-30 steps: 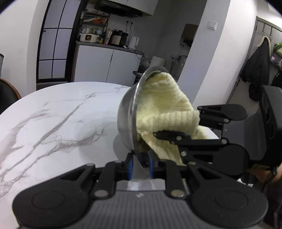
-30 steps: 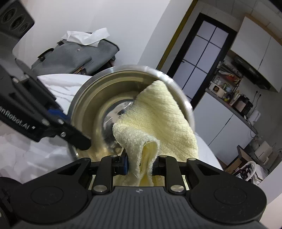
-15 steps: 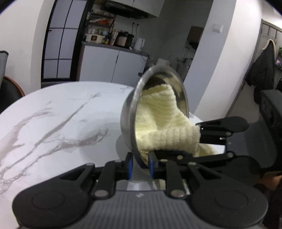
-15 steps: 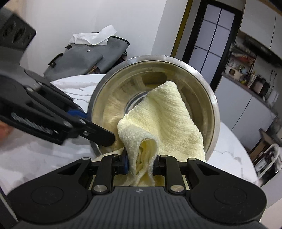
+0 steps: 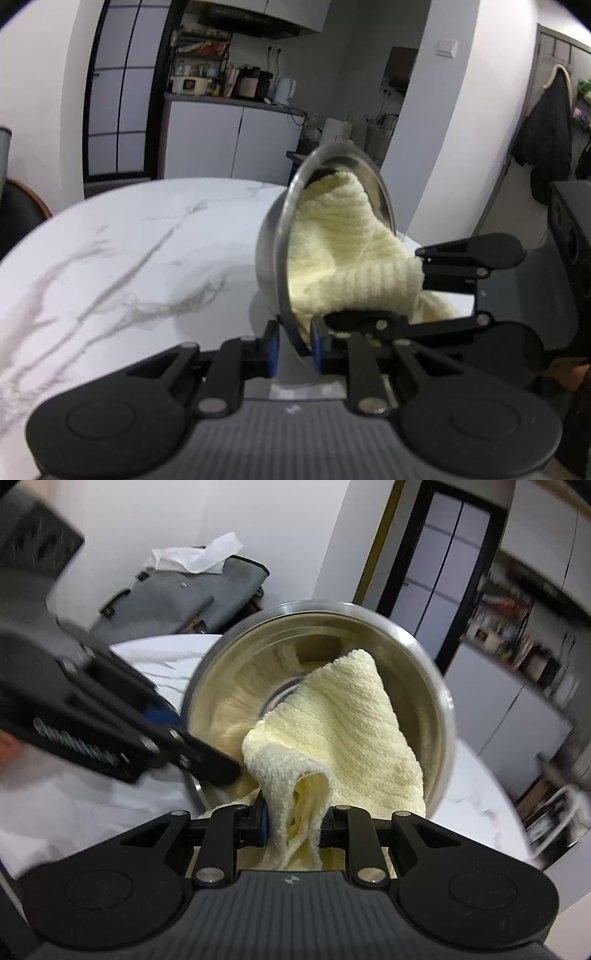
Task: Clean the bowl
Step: 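Rub the yellow towel around the bowl interior with the right gripper while the left gripper holds it, then keep wiping the bowl wall with the towel while the left gripper holds the bowl tilted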
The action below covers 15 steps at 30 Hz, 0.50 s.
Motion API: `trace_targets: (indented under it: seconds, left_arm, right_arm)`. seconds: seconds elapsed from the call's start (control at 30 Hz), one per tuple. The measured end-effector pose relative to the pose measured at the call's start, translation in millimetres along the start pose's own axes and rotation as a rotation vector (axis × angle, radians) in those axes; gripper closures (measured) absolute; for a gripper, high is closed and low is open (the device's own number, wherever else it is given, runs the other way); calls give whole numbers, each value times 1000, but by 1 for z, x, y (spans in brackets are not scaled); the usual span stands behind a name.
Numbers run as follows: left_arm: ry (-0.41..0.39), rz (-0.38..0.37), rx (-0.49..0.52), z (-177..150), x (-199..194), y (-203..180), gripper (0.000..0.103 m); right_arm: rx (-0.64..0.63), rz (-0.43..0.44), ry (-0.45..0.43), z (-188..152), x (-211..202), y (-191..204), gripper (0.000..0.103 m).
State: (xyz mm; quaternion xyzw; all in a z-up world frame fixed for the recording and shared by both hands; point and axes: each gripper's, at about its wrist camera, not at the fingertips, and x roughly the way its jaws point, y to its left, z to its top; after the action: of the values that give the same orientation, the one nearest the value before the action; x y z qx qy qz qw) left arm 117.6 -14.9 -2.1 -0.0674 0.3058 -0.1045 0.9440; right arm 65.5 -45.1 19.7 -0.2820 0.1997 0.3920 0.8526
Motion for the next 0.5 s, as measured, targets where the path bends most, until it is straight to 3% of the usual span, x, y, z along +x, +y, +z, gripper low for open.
trace_targets:
  seconds: [0.3, 0.5]
  left_arm:
    - [-13, 17, 71, 2, -7, 0, 84]
    - [-21, 13, 73, 4, -10, 1, 84]
  right_arm:
    - [-97, -137, -111, 8, -11, 2, 80]
    - [-116, -126, -67, 10, -4, 1, 80]
